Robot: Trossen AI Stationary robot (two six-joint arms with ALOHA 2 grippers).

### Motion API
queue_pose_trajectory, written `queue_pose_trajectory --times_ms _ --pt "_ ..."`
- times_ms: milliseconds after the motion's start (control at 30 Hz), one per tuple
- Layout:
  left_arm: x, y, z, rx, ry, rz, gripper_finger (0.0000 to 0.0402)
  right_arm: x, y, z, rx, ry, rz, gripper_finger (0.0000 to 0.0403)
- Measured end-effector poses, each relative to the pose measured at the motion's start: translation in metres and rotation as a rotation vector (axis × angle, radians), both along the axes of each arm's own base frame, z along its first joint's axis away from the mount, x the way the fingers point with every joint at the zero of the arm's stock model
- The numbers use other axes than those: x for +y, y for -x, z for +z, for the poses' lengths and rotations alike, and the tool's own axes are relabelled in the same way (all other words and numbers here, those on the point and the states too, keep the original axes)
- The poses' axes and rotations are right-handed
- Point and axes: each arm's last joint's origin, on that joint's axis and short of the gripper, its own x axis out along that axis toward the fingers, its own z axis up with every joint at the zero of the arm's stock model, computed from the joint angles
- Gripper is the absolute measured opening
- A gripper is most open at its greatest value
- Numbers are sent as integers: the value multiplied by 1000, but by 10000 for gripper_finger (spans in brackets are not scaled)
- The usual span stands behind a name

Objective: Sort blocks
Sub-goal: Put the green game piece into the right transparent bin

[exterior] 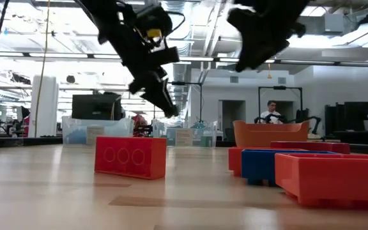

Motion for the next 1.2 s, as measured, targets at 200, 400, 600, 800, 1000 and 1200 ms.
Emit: queue_pose_trajectory --times_ms 200,400,600,800,1000,1200 --pt "61 7 11 -146 -21 111 141 -1 18 1 24 6 -100 211" --pt "110 20 31 -213 -21 222 141 -2 17 1 20 8 -107 197" --pt "138 28 51 -234 -3 276 141 -5 14 1 0 18 -113 192" --pt "159 14 30 -73 66 309 141 -4 8 2 -21 16 -80 192" --pt "171 -4 16 43 104 326 141 -3 9 2 -17 17 -75 192" --pt "177 -7 2 154 146 362 142 -3 9 2 -9 19 -72 192"
